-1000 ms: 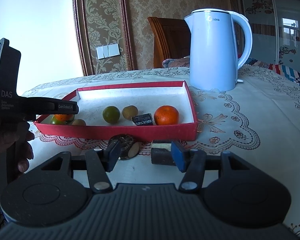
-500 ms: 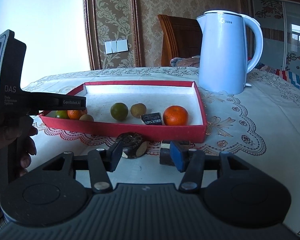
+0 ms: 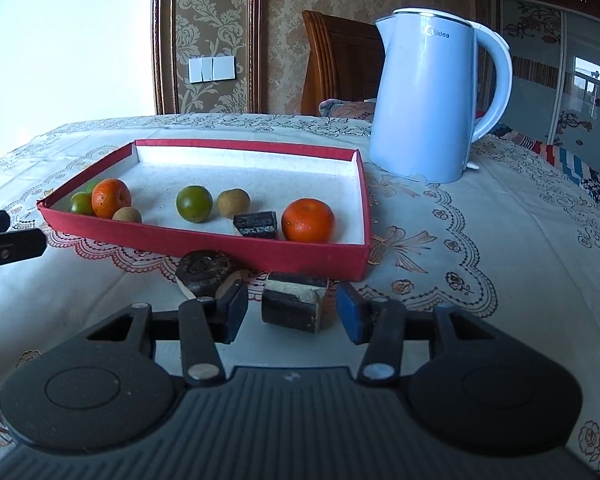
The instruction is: Organize fruits
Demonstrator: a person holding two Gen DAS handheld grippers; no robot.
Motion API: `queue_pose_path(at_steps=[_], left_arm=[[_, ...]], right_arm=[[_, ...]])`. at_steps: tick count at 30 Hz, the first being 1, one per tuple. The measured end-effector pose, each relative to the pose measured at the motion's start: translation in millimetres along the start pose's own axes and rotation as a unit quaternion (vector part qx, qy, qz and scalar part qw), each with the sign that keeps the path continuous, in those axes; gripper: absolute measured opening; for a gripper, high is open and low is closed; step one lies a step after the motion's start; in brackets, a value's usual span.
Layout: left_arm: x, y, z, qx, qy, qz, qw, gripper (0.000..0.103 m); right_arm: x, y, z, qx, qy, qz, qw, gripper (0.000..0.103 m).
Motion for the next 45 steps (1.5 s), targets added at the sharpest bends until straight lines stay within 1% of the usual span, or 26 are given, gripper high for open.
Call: queue_pose_path(at_steps=[2,4,5,6,10,15,18,20,25,27,31,34,35,37,40,45], left_arm=[[-4.0,-6.6,-10.4,-0.011,-0.009,0.015,0.9998,0.063],[-8.2,-10.9,-15.9,-0.015,-0.015,0.031,0.9993,0.063],[-10.7,-11.7,-16.6,-0.014,-0.017,0.038,0.999,0.063],[-14.4,-13.1,-17.6,-0.014,-0.018,0.046,0.9987,0.063],[-29.3,-6.7,-11.6,-0.017,-0.026,0.058,0.9979,0.063],[-52.2,7.7,21.3,0.01,-0.015,0.056,0.9983,0.063],[-64.3,12.4,42.7,0.035,-0.034,0.04,0.998,0.063],[-73.1,12.5,49.5,0.042,-0.05,0.039,0.9971,0.063],[-94.8,14.2,55.4,0.041,-0.064,0.052,0.9957,0.063],[-102.8,15.5,61.1,0.047,-0.068,0.055,0.995,0.063],[-107.0,17.0,75.4,0.069,-0.056,0.045,0.995,0.063],[-104.7,18.3,85.5,0.083,-0.024,0.036,0.9956,0.062],[-103.7,19.1,87.7,0.084,-0.019,0.032,0.9958,0.064],[-102.7,20.1,91.1,0.089,-0.02,0.027,0.9955,0.064],[-108.7,18.8,91.8,0.085,-0.009,0.044,0.9953,0.064],[-106.4,19.2,93.9,0.088,-0.015,0.034,0.9954,0.062]], right_arm=[[0.2,0.5,5.3,0.01,-0.004,0.002,1.0,0.047],[-0.8,-0.3,13.6,0.032,0.0,0.006,0.999,0.035],[-1.8,-1.0,16.7,0.041,0.002,0.01,0.999,0.033],[-2.9,-0.6,16.3,0.039,0.005,0.015,0.999,0.032],[-5.8,-2.5,10.1,0.027,0.017,0.022,0.999,0.032],[-14.9,-4.2,-2.2,0.012,0.01,0.028,0.999,0.032],[-23.9,-6.7,-8.3,0.005,-0.003,0.032,0.999,0.032],[-31.2,-8.2,-10.1,0.004,-0.006,0.035,0.999,0.032],[-41.2,-10.6,-9.8,0.004,-0.01,0.044,0.999,0.032],[-42.2,-10.9,-10.1,0.003,-0.01,0.047,0.999,0.032],[-45.3,-11.9,-12.3,-0.003,-0.015,0.052,0.999,0.032],[-46.2,-12.7,-12.5,-0.003,-0.015,0.055,0.998,0.032],[-46.5,-12.7,-12.6,-0.004,-0.015,0.056,0.998,0.032],[-47.4,-12.8,-13.0,-0.005,-0.016,0.058,0.998,0.032],[-48.6,-13.1,-12.6,-0.005,-0.016,0.06,0.998,0.032],[-49.2,-13.2,-13.0,-0.007,-0.019,0.063,0.998,0.032]])
Point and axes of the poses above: each gripper's, at about its wrist camera, not at the fingertips, and z roughly the way its jaws point, x to its left, y to its top, the point moved 1 cm from there along z, roughly the way its jaws point, and after that the axes turned 4 degrees about -y, right-handed, at the moved point
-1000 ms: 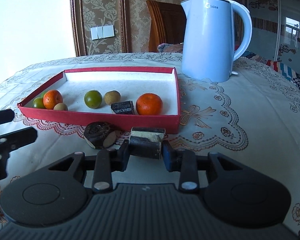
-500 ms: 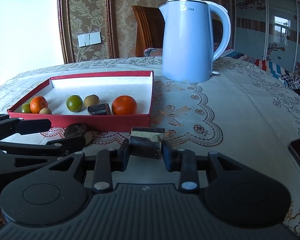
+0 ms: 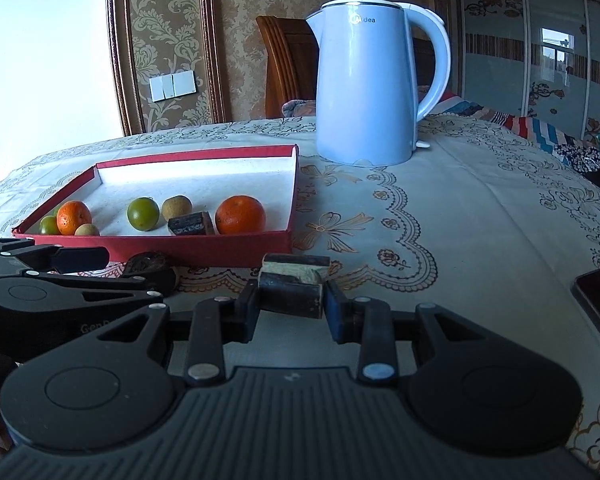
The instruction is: Organize fruits
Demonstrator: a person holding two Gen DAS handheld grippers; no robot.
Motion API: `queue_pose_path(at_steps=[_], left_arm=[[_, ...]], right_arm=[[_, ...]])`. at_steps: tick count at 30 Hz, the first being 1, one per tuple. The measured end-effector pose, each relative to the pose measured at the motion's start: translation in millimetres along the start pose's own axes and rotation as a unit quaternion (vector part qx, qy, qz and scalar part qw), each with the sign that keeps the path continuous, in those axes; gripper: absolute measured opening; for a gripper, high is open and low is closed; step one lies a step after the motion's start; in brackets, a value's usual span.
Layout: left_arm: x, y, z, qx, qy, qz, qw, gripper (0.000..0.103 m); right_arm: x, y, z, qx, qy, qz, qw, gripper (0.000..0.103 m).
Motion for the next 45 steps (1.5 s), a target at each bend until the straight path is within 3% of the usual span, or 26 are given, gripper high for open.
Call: queue_pose_path(at_steps=[10,17,26,33,40,45], left_arm=[[-5.1,-2.0,-0.6,0.002,-0.017,0.008,0.9998,0.042],[-2.2,-3.7,-7.4,-0.006,-0.006,-0.001,1.0,0.041],[21.7,-4.7,-32.3,-0.047,0.058,-0.028,0.9968,0.041],[52.2,-2.2,-44.3,-0.078,0.132,-0.04,0.9874,0.04],[84.6,-6.6,-50.7,-0.072,0.15,-0.069,0.9837,0.04],[97.7,-15.9,-56.8,-0.072,0.138,-0.079,0.9847,0.037]], right_arm=[[-2.4,-0.8,-0.7,0.0,-0.003,0.006,1.0,0.032],[-2.7,-1.3,-0.9,0.001,-0.005,0.008,1.0,0.032],[11.9,2.9,-4.8,-0.009,0.012,0.006,1.0,0.032],[49.8,12.3,-4.4,-0.019,0.035,-0.024,0.999,0.032],[82.1,12.7,-1.5,-0.017,0.053,-0.045,0.997,0.032],[88.7,10.5,0.6,-0.016,0.05,-0.048,0.997,0.032]])
Point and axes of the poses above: each gripper's, at about its wrist camera, not at the fingertips, and z roughly the way its jaws point, x to its left, y to its top, the point moved 1 cm from there along z, roughly the way its jaws point, and after that the axes turned 4 degrees about -y, right-handed, at the moved point
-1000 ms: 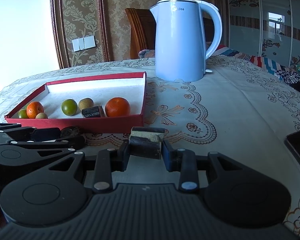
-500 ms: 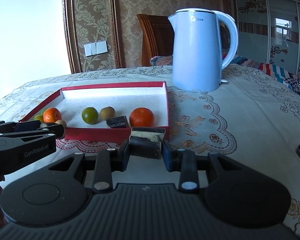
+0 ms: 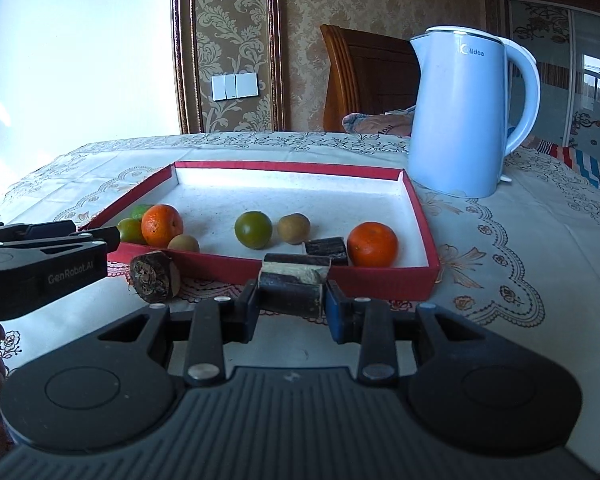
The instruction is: Organize fruits
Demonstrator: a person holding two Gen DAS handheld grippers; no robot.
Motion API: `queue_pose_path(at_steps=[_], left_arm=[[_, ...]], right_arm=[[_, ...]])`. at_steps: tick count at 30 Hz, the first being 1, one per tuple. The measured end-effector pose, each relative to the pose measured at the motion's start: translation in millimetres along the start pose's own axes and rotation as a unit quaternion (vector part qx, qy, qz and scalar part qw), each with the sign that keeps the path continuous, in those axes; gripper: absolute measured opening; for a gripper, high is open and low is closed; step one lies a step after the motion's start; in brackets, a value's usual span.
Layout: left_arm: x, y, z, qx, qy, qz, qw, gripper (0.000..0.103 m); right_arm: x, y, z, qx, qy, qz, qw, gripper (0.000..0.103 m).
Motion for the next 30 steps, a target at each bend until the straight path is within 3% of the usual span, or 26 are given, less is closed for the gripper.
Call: queue_pose_path(at_steps=[4,10,13,18,24,30], left_arm=[[19.3,-11.7,-4.1,0.018,-0.068,-0.017,0.9974,0.035],[13.8,-15.9,-3.9,0.018,-0.099,-0.002,0.995,0.035],[0.8,-14.3,2.7,0.023,-0.089,0.014,0.9957,0.036],[-10.2,-12.4,10.1,0.033,-0.112,0.024,0.9929,0.036],[-25.9,-7.3,22.6,0.047,-0.114,0.033,0.9918,0.04],[-26.8,-7.7,36.6,0.075,-0.097,0.018,0.9923,0.041]], right_arm=[[-4.8,-3.3,-4.1,-0.001,-0.002,0.002,1.0,0.032],[-12.1,-8.2,-2.9,0.005,-0.003,0.015,1.0,0.032],[-12.2,-8.6,-2.0,0.005,0.001,0.013,1.0,0.032],[-15.2,-10.4,-1.9,0.005,0.009,0.019,1.0,0.032],[-17.0,-11.4,-3.0,0.0,0.012,0.025,1.0,0.032],[-18.1,-11.5,-2.7,0.0,0.015,0.028,0.999,0.032]])
Point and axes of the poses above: each gripper's, at about its wrist camera, not at the fingertips, and z roughly the way its jaws point, x to its left, y to its top, the point moved 1 cm from there along z, roughly the way its jaws point, and after that the axes turned 4 degrees about -y, right-handed, at the moved point
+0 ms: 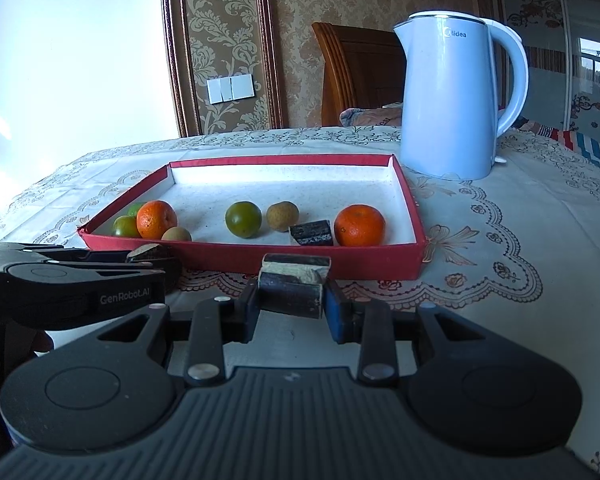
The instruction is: Organize fruits
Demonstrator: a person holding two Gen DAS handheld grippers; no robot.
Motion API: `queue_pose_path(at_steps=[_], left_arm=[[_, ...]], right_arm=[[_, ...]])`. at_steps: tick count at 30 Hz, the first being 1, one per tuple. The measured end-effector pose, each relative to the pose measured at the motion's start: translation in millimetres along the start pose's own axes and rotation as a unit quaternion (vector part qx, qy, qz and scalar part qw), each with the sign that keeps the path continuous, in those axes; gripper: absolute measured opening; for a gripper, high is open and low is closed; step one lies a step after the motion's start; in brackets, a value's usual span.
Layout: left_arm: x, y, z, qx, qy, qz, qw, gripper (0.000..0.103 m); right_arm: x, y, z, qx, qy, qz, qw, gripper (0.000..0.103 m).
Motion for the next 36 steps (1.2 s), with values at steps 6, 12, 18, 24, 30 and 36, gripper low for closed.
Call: queue_pose_path(at_steps=[6,12,18,24,30,36], left_arm=[[2.7,-1.6,-2.3,-0.002,0.0,-0.007,1.0,0.03],[-2.0,-1.4,-8.9,-0.009,0.019,-0.006,0.9998,0.024],[-2.3,0.6,-17.4,-0.031,0.048,-0.009,0.9983,0.024],[0.4,4.0,-24.6,-0.057,0.072,-0.009,0.9957,0.024],[7.0,4.6,-25.3,-0.075,0.079,-0.022,0.9938,0.024],[7.5,2.7,-23.8,-0.082,0.083,-0.022,0.9929,0.024]], right_arm=[[0.0,-0.4,1.4,0.002,0.001,0.0,1.0,0.032],[0.2,-0.5,2.0,0.003,-0.001,0.0,1.0,0.032],[1.8,-0.2,2.0,0.002,-0.008,-0.006,1.0,0.032],[5.5,0.8,3.4,0.005,-0.014,-0.013,1.0,0.032],[11.5,2.2,7.9,0.008,-0.018,-0.021,1.0,0.032],[12.2,2.1,11.9,0.017,-0.021,-0.02,0.999,0.032]])
Point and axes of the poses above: each gripper's, at about its wrist camera, not at the fingertips, and z roughly the way its jaws point, x to its left, y to its top, the point moved 1 cm from there along z, roughly the way its jaws point, and after that the axes turned 4 degrees about -y, right-handed, at the moved point
